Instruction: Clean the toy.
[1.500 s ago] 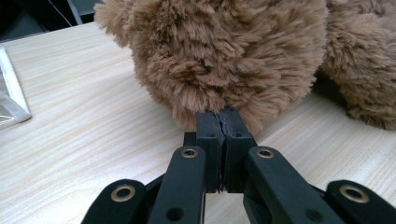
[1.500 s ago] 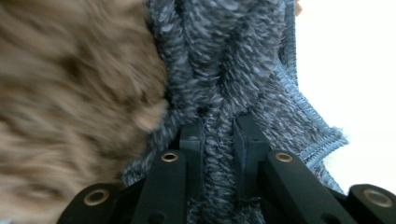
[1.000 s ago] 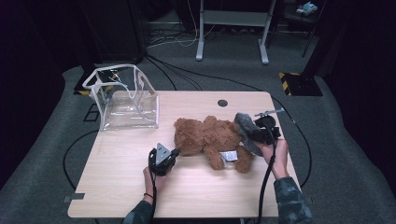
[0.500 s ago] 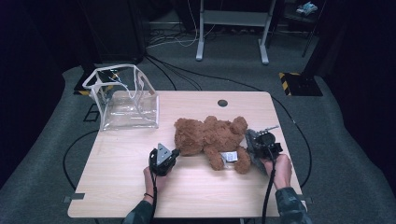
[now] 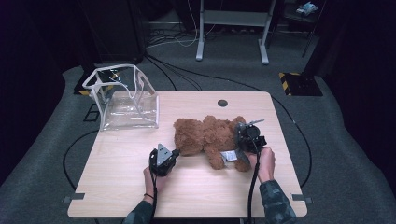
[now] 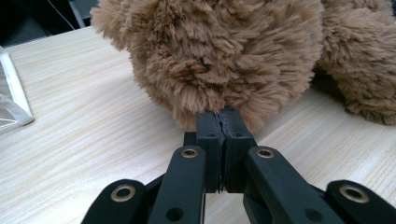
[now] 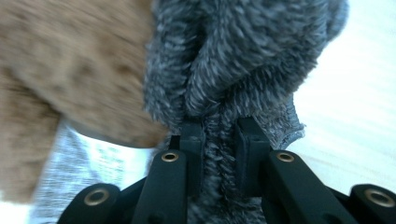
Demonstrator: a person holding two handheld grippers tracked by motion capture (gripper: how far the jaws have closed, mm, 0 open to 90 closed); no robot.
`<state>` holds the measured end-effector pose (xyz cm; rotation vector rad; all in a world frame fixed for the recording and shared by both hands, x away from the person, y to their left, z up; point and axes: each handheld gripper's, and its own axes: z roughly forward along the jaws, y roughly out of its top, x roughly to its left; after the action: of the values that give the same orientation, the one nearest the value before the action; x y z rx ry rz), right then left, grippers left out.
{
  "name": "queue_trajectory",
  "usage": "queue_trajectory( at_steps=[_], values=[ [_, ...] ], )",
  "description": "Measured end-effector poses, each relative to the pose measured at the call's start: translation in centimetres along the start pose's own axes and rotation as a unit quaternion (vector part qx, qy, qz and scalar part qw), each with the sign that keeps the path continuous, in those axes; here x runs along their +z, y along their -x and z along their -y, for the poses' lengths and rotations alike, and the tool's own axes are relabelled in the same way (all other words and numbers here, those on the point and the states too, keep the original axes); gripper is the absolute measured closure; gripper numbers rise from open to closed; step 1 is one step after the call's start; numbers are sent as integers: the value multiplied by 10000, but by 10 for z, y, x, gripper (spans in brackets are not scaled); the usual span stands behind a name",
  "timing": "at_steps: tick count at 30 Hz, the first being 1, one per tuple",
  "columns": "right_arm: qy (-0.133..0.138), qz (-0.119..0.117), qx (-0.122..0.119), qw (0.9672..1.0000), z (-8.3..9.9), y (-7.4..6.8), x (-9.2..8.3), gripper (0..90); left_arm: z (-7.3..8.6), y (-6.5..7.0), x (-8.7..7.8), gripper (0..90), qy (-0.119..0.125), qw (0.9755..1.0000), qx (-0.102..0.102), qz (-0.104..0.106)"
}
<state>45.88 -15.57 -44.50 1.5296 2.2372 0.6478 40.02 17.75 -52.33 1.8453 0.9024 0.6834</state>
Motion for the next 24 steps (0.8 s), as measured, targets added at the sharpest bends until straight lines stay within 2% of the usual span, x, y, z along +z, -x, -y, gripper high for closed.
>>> queue_trajectory(
  at_steps=[2,5,8,10,11,14,15,17,18,20,24],
  values=[
    [-84,26,201,9998,7,9,6,765,0,0,0,881,-1,10000,-9,12],
    [-136,108,357,9992,11,21,11,767,0,-1,0,881,5,10000,-27,17],
    [-245,259,340,9988,14,25,14,767,0,-1,0,881,5,10000,-34,21],
    [-210,206,358,9989,17,28,13,767,0,-1,0,881,11,10000,-37,14],
    [-196,241,251,9992,19,29,13,767,0,-1,0,881,11,10000,-37,13],
    [-463,444,190,9978,28,36,12,767,0,-1,0,881,26,10000,-89,19],
    [-558,472,140,9972,31,39,12,767,0,-1,0,881,22,10000,-67,10],
    [-612,443,239,9969,40,45,10,767,0,-1,0,881,21,10000,-65,11],
    [-595,430,264,9970,42,47,6,767,0,-1,0,880,21,10000,-67,10],
    [-365,404,311,9980,42,49,-8,765,0,-1,0,881,5,10000,-46,19],
    [112,201,266,9994,19,37,-38,760,0,-2,0,880,15,9999,-104,55]
  ],
)
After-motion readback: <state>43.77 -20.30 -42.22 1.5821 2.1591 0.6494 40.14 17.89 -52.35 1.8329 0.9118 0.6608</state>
